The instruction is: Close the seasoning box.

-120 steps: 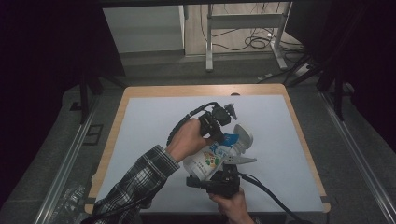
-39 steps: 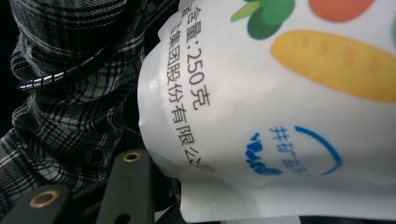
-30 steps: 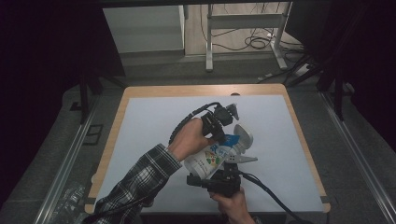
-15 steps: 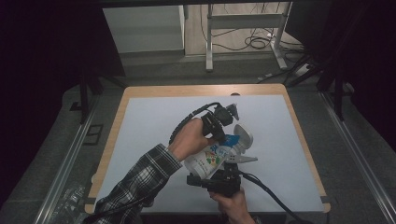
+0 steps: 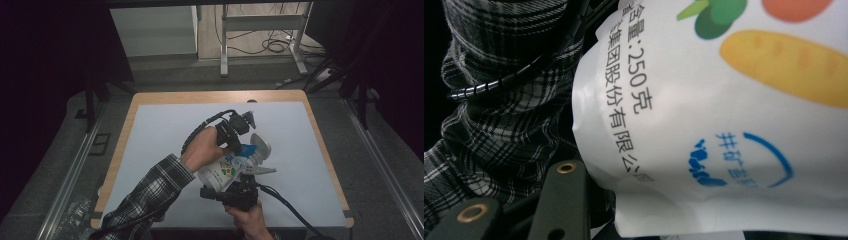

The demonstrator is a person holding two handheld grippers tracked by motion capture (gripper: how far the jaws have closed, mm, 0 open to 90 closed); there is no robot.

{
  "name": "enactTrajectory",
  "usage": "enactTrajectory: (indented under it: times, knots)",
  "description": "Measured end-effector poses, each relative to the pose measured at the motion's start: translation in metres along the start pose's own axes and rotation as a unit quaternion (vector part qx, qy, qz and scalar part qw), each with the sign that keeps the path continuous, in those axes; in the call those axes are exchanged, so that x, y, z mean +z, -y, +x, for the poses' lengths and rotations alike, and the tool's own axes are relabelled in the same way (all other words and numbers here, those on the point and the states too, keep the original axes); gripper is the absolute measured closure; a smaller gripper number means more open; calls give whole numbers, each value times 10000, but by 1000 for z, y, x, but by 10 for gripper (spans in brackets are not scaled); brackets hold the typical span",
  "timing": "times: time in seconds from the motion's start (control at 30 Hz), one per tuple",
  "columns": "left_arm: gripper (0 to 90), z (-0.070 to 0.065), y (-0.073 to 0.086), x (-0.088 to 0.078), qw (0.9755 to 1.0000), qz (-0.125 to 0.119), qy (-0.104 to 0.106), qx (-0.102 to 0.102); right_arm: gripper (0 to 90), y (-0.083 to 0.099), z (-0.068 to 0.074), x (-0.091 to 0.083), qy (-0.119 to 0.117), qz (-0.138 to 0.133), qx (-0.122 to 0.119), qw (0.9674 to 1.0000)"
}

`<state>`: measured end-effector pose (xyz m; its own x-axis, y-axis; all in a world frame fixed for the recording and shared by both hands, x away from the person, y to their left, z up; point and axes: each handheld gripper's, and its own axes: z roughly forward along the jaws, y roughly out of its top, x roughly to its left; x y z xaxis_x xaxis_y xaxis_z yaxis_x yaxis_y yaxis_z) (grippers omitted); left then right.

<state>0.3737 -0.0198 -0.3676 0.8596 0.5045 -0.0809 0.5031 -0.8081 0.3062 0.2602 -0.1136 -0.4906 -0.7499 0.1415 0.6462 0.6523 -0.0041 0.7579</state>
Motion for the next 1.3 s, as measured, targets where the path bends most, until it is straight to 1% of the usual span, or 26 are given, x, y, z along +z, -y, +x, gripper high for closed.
enactTrajectory:
  times: [1.3]
  knots:
    - [872, 1, 0, 3, 10000, 9, 31, -28, 547, -1, 1, -1, -18, -40, -7, 10000]
